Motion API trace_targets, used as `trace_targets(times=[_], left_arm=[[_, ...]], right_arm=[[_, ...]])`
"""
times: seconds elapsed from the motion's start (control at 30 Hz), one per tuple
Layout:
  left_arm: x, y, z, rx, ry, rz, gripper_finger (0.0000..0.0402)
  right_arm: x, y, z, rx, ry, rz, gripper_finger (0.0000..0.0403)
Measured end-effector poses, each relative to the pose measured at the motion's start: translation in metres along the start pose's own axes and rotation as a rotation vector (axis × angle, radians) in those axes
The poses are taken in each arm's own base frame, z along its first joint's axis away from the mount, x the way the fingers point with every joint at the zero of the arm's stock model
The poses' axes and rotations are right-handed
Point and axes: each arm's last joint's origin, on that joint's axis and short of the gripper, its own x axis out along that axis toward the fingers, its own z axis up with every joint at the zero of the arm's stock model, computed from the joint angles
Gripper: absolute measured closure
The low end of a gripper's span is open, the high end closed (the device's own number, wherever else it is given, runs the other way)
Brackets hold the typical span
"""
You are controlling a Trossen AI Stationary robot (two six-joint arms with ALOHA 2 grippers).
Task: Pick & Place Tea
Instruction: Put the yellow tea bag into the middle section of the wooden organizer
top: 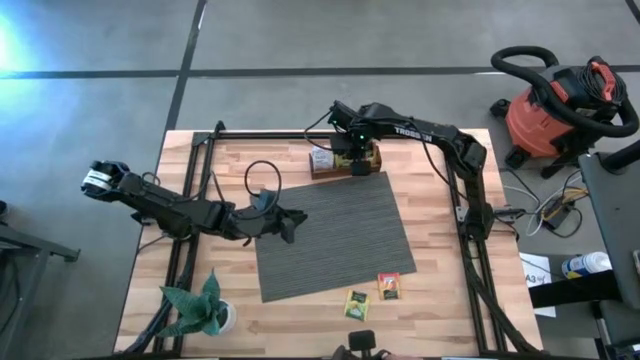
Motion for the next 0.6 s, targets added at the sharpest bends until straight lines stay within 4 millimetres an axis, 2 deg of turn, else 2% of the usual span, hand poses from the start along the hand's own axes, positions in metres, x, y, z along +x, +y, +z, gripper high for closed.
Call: trace_targets(times=[0.17,0.43,0.6], left_arm=[[0.0,0.002,-0.001,0.003,0.002,0.005,0.0278],[0.0,0.004,-0.002,0.007,-0.009,0.017,0.0278],[0.0,0.004,-0.002,0.007,-0.009,0.018,0.0278]], right_arm=[[0.005,0.002,-0.002,-0.001,0.01,0.009,0.0394],[0.025,0.0,0.004,-0.006,0.0,-0.002,0.0394],[0.026,-0.001,0.01,-0.009,-0.039,-0.04,0.0394]])
